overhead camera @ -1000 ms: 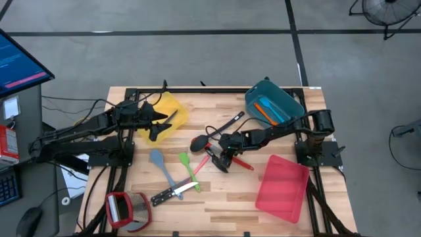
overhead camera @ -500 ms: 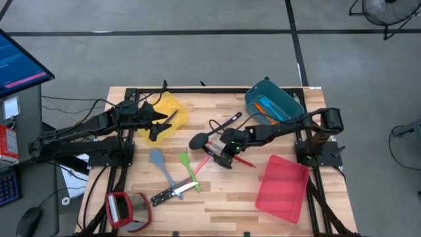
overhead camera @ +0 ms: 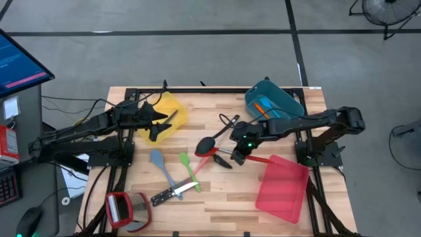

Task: Pick & Place Kitchen Items
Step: Put the red serving spoon into the red bin

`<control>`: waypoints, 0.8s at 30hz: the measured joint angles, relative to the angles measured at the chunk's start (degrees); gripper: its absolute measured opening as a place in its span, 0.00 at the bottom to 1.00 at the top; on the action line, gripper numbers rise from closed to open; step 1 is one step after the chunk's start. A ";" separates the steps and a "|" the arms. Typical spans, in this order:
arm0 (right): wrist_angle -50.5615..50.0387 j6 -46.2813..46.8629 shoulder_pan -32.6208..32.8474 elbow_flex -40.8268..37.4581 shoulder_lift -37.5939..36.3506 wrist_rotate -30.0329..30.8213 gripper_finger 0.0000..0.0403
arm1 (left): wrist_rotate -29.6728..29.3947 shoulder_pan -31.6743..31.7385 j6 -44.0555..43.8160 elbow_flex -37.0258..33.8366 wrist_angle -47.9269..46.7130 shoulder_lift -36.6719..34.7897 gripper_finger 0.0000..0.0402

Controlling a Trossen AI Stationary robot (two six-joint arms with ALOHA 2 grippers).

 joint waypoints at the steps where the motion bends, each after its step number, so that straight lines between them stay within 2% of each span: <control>1: -2.19 0.20 0.31 0.02 -1.26 -0.48 0.10 | 0.00 0.00 0.01 0.00 0.00 0.01 0.64; 7: -15.87 2.91 2.54 0.02 -9.28 -3.66 0.10 | 0.00 0.00 0.01 0.00 0.00 -0.02 0.64; 12: -22.17 5.07 4.48 0.02 -14.21 -3.60 0.10 | 0.00 0.00 0.36 0.00 -0.02 0.01 0.64; 19: -31.36 8.65 6.46 0.02 -15.63 -4.13 0.10 | 0.00 0.00 0.45 0.00 -0.02 0.01 0.64; 24: -33.74 9.78 7.90 0.02 -15.61 -8.85 0.10 | 0.00 0.00 0.45 0.02 -0.02 0.01 0.64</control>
